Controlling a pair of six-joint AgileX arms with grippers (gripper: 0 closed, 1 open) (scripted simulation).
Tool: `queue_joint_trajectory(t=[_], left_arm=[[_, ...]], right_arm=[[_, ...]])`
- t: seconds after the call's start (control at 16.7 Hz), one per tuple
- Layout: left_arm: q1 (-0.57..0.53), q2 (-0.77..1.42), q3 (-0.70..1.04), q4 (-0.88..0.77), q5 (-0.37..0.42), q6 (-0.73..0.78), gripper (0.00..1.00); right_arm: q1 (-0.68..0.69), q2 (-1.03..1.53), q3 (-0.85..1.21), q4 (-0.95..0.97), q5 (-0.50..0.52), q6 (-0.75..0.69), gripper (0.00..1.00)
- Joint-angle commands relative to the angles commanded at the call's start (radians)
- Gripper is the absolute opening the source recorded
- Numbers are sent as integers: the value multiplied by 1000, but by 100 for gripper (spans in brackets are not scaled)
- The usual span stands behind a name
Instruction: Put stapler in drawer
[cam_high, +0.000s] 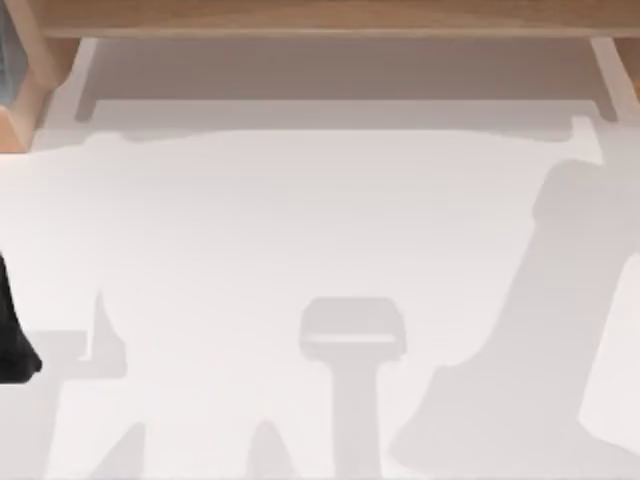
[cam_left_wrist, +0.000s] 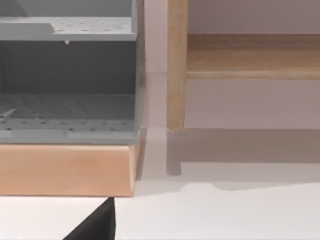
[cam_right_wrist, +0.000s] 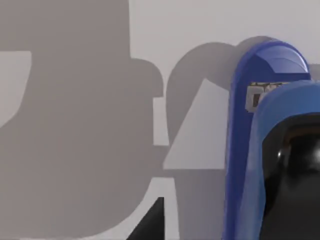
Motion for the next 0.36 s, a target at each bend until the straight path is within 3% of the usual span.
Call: queue_joint_trajectory(t=[0.36], left_arm=[[0,0,0,0,0,0,100]], right_arm=[[0,0,0,0,0,0,100]])
